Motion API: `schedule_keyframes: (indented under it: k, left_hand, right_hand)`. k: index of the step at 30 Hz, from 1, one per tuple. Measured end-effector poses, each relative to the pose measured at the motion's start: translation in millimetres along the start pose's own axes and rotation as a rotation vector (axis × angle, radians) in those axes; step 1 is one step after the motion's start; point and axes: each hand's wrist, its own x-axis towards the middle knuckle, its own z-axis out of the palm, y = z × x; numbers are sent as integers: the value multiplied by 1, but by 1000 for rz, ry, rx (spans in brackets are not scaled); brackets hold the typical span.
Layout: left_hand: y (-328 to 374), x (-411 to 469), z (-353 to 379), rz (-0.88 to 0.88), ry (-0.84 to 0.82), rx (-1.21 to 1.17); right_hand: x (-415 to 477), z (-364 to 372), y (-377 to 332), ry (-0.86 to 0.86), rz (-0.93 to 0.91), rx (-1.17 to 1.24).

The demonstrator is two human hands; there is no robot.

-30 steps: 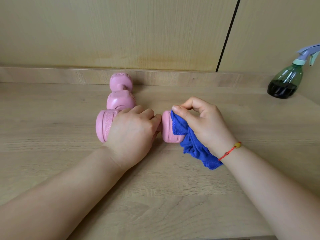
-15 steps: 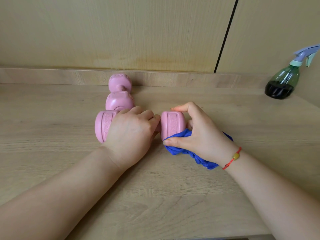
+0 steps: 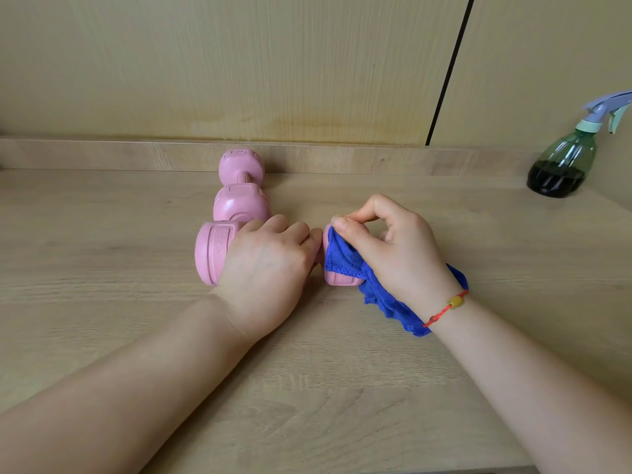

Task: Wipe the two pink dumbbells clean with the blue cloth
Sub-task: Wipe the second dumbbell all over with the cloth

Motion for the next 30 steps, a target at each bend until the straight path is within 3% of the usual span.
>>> schedule_keyframes:
  k: [5, 9, 11, 14, 18, 30]
  left_hand:
    - [0, 0, -1, -4, -22, -5]
    - [-1, 1, -2, -4, -27, -16]
    - [-1, 2, -2, -1, -21, -22]
    - [-2, 3, -2, 1, -24, -27]
    - [-3, 3, -2, 2, -38, -27]
    - [-3, 4, -3, -10, -43, -18]
  right_hand:
    - [3, -6, 1, -38, 38, 128]
    - [-2, -19, 11, -280, 90, 252]
    - [-7, -22, 15, -374, 74, 111]
    - [-9, -15, 14, -307, -68, -170]
    - [-9, -7, 9, -193, -201, -327]
    - [-1, -28, 11, -396, -136, -206]
